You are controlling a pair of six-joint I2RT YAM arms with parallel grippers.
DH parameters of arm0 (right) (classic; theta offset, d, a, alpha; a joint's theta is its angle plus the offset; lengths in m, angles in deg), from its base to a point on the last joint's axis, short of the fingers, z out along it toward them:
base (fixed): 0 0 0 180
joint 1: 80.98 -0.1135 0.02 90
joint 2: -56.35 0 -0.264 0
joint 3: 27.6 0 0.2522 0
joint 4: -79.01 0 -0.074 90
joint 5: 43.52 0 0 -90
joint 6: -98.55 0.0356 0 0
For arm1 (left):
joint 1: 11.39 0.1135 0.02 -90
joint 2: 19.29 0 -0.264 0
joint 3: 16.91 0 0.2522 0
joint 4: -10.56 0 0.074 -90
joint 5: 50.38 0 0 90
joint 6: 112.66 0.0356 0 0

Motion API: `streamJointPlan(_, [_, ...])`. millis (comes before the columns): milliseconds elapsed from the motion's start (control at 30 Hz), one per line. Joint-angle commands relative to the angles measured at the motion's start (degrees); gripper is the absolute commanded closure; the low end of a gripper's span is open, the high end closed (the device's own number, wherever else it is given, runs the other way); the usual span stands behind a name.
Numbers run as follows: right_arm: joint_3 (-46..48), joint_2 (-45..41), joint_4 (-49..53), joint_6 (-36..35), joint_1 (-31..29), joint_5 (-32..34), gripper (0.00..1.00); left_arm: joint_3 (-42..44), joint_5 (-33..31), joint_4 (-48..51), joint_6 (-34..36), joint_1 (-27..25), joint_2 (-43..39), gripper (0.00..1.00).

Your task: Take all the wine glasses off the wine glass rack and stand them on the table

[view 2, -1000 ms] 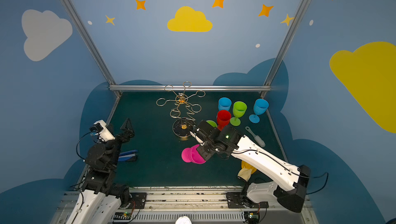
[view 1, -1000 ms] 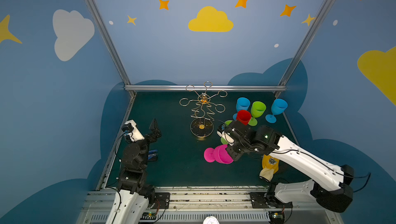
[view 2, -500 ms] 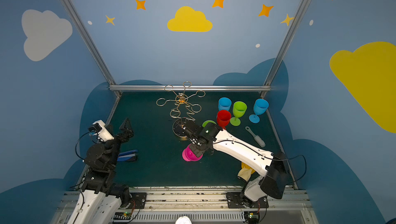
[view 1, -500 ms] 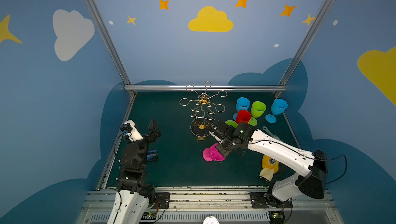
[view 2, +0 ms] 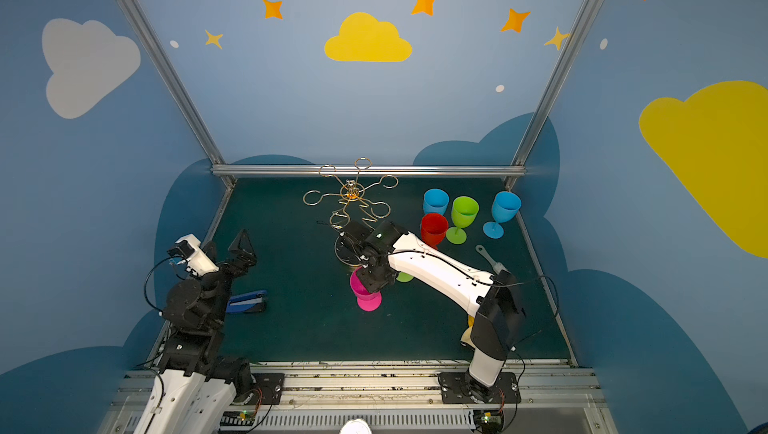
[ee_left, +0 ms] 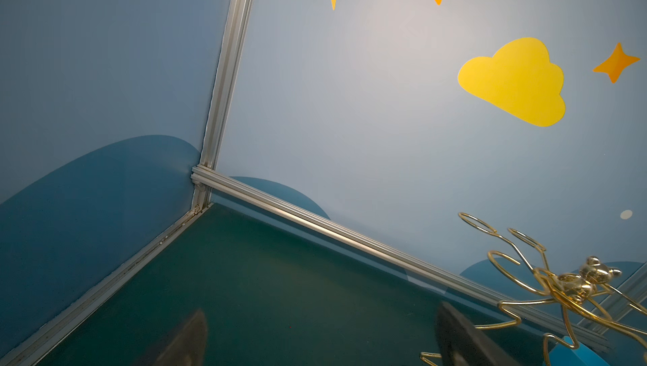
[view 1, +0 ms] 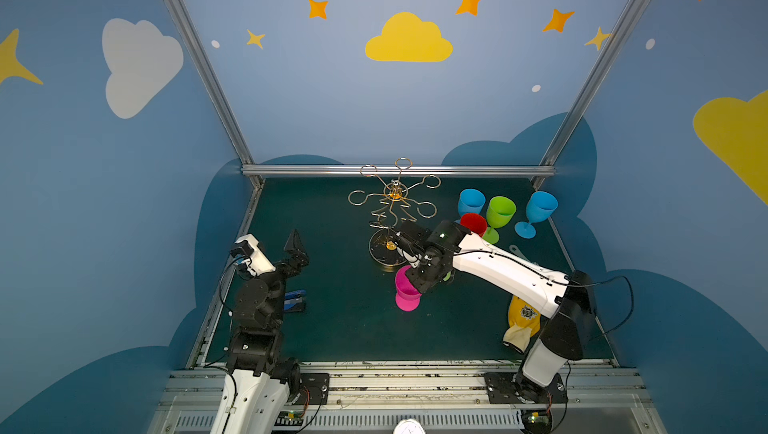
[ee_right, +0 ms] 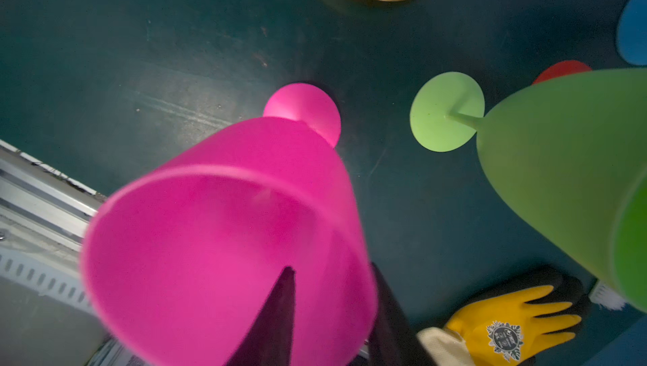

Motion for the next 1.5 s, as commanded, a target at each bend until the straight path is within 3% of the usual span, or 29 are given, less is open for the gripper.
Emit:
streamJointPlan(0, [-2.7,-2.8,0.6,-0.4,1.3,-2.1,0.54,0.6,0.1,-0.9,0.2,0.4,-0.5,0.00])
streamJointPlan(200, [-2.0,-9.7,-4.1,-3.5,3.7,-4.2,0.27,0.8,-1.1,-1.7,0.7,0.5,-0.1,0.00])
streamJointPlan(333, [1.3,-18.0,-9.4,-6.7,6.2,-4.5,0.15,0.4,-1.2,-3.1,1.9,0.6,1.7,0.00])
streamJointPlan(433, [8.3,-28.0,-17.3,-9.0,8.7,-4.6,0.13,-0.5,1.1,-4.4,1.2,0.6,6.6,0.00])
streamJointPlan(533, [18.8,-39.6,-28.0,-9.3,13.0,-3.9,0.11,-2.1,6.8,-5.1,5.6,0.6,13.6,0.00])
streamJointPlan(633, [30.7,-50.0,-39.1,-8.9,19.4,-3.3,0.11,-1.3,6.0,-6.7,7.5,0.5,18.9,0.00])
streamJointPlan(800, [43.7,-58.1,-46.3,-6.7,31.9,-1.6,0.11,6.4,1.7,-16.9,11.6,0.4,24.3,0.00])
streamJointPlan(1000, [62.1,-58.6,-65.9,-6.8,42.0,4.3,0.10,15.2,1.3,-31.4,15.8,0.2,33.8,0.00])
streamJointPlan(1167, [74.3,-50.7,-86.7,-10.0,45.6,6.2,0.10,15.7,0.6,-36.8,18.6,0.5,39.3,0.00])
streamJointPlan(1467, [71.6,-32.4,-96.8,-10.3,50.9,1.1,0.10,13.8,4.3,-40.2,20.1,2.5,44.5,0.00])
